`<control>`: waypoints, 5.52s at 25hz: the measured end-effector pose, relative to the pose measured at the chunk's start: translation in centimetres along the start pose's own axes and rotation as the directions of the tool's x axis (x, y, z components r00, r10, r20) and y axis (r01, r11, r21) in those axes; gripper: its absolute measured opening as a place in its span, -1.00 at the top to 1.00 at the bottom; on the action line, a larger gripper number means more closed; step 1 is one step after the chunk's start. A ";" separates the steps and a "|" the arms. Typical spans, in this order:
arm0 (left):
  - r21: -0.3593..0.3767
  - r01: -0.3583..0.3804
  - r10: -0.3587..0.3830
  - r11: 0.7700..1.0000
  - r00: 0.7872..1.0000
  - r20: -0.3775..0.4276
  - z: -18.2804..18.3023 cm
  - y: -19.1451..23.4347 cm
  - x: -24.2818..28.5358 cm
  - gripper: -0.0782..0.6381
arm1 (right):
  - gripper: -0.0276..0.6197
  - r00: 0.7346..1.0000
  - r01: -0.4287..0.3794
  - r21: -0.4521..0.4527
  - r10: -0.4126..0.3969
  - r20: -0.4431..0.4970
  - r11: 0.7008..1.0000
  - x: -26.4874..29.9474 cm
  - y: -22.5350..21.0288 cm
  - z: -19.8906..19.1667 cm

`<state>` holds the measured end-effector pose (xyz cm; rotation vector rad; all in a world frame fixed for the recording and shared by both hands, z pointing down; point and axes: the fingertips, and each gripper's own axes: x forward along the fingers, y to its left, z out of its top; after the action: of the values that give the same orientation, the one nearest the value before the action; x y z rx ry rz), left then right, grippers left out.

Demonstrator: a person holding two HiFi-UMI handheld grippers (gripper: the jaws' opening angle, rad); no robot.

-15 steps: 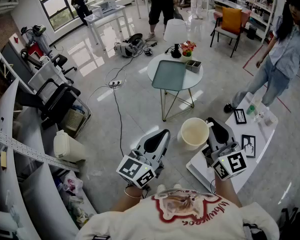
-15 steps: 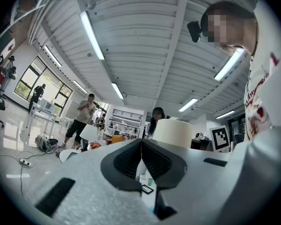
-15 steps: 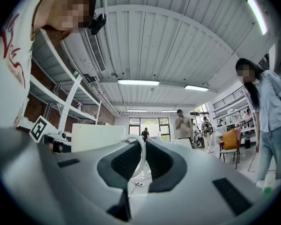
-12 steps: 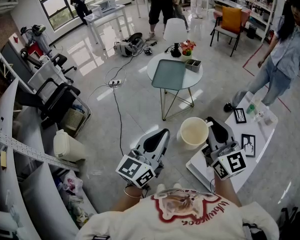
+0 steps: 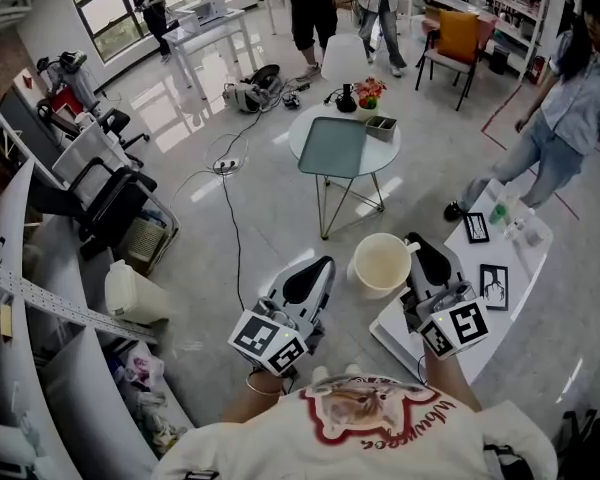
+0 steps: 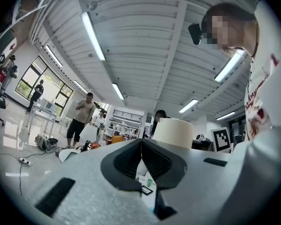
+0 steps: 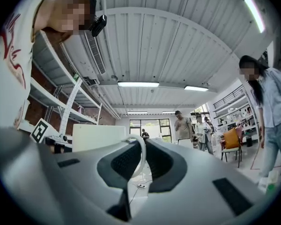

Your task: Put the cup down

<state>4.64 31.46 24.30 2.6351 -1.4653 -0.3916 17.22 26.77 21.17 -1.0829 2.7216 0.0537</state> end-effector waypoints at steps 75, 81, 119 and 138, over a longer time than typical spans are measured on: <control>-0.005 0.086 -0.086 0.996 0.996 -0.006 2.8 29.0 20.3 0.74 | 0.76 0.993 0.113 0.080 -0.116 0.030 0.990 29.8 -13.5 -5.9; -0.003 0.081 -0.081 0.997 0.997 -0.005 2.9 31.3 21.8 0.74 | 0.76 0.994 0.103 0.079 -0.106 0.030 0.991 32.5 -14.4 -6.5; 0.021 0.032 -0.032 0.999 0.999 0.010 3.1 46.5 44.3 0.74 | 0.76 0.998 0.045 0.098 -0.048 0.035 0.994 51.5 -33.5 -9.6; -0.019 0.073 -0.074 0.997 0.996 -0.052 -0.8 49.4 44.0 0.74 | 0.76 0.996 0.092 0.097 -0.092 0.001 0.991 51.5 -33.0 -15.7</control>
<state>-13.52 -32.07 27.82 2.6701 -1.3471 -0.3368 0.49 -33.81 27.25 -1.1766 2.6354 -0.0880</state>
